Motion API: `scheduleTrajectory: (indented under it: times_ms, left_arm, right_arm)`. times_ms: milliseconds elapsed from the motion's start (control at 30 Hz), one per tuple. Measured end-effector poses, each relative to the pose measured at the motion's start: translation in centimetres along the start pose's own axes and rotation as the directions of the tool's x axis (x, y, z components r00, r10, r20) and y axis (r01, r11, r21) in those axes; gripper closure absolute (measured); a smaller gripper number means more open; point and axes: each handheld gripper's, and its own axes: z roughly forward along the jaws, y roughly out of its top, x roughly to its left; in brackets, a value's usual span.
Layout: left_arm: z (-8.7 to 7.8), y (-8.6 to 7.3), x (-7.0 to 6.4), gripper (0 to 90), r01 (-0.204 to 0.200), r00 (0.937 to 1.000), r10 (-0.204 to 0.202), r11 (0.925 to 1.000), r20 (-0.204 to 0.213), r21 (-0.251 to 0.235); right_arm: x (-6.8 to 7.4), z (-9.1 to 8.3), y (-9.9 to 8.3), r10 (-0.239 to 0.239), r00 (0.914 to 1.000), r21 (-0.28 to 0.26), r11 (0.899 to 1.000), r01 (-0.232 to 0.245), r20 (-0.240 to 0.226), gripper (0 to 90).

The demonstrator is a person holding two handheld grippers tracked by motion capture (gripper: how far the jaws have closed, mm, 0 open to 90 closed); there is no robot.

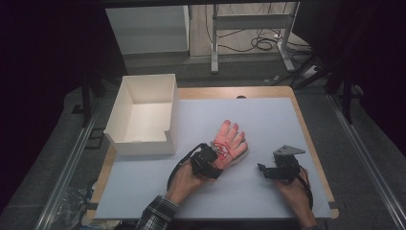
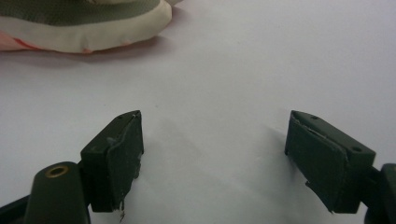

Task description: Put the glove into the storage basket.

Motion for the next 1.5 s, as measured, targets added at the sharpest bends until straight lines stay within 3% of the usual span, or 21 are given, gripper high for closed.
scheduleTrajectory:
  times_ms: [300, 733, 1500]
  left_arm:
    - [-1.4, 0.5, 1.0, 44.2, 0.028, 0.9994, -0.027, 0.9992, 0.022, -0.029]
    - [-4.4, 2.7, 2.4, 43.9, 0.03, 0.9994, -0.031, 0.9987, -0.015, -0.042]
    - [-9.0, 7.0, 6.4, 43.7, 0.088, 0.9934, -0.092, 0.9944, -0.069, -0.059]
  right_arm:
    - [0.0, 0.0, 0.0, 0.0, 1.0, 0.0, 1.0, 0.0, 0.0, 19.8]
    - [0.0, 0.0, 0.0, 0.002, 1.0, 0.001, 1.0, -0.002, 0.0, 19.8]
    - [0.0, 0.0, 0.0, 0.002, 1.0, 0.0, 1.0, -0.002, -0.002, 19.8]
